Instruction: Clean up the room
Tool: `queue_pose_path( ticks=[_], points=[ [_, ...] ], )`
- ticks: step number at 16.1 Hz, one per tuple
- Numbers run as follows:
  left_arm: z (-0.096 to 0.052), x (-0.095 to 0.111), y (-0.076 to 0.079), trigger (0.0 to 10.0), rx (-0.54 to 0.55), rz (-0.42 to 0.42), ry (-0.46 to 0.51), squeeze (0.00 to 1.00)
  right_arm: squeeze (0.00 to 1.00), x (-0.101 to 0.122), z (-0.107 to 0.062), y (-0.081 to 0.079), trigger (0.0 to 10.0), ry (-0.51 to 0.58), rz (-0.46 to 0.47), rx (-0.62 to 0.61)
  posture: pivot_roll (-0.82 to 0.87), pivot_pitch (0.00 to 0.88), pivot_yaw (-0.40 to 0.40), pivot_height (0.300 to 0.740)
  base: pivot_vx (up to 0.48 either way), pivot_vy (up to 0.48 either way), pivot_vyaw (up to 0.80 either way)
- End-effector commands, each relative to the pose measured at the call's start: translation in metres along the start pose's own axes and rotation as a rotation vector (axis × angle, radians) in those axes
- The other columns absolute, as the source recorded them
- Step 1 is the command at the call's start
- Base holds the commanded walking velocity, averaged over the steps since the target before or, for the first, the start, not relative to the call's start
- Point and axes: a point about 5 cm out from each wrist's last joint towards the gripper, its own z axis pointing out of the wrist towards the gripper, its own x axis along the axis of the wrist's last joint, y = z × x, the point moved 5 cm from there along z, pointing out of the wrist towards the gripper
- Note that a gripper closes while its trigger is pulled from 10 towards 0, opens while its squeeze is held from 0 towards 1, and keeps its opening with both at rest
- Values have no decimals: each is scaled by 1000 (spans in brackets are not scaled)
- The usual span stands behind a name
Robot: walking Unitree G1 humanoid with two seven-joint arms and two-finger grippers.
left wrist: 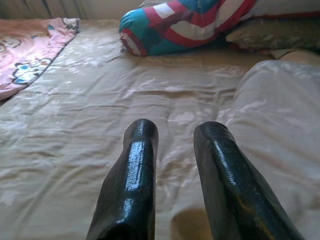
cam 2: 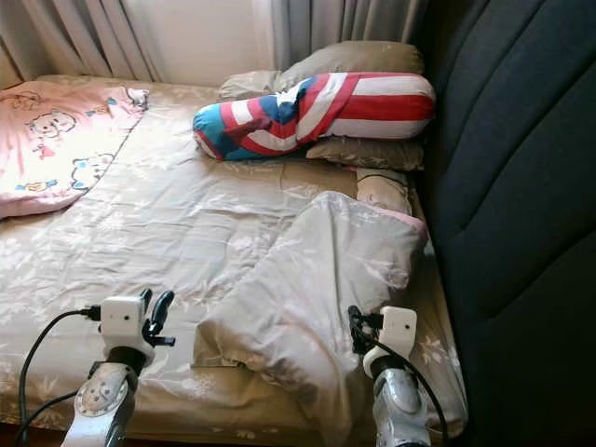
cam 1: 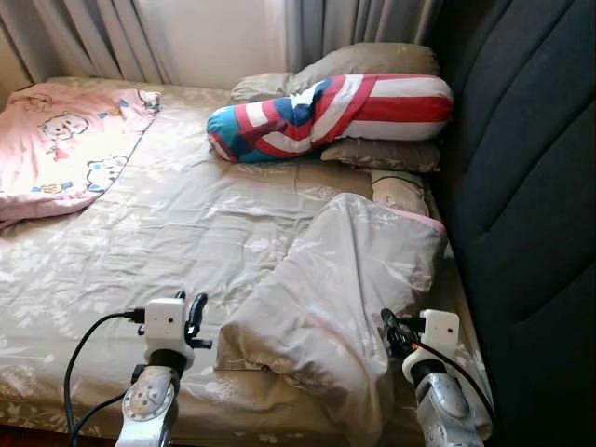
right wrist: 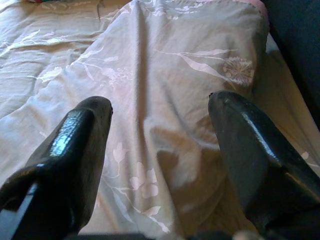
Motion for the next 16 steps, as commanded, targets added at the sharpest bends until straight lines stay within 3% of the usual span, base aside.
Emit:
queue_pose_path(
  ticks=[1,3,9,16],
  points=[
    [0,-1,3,10000,-12,-25,-11,0,0,2,-1,2,10000,15,5,-10,54,56,-78,740,0,349,0],
    [2,-2,3,10000,-15,-18,-16,0,0,3,-1,0,10000,20,9,-10,53,53,-77,740,0,407,0],
    [1,2,3,10000,-29,2,-22,0,0,4,-1,-2,10000,23,18,-16,57,63,-73,740,0,0,0],
    [1,2,5,10000,-31,-8,-27,0,0,1,2,-2,10000,-16,-48,-21,55,83,-71,725,0,0,0]
  ],
)
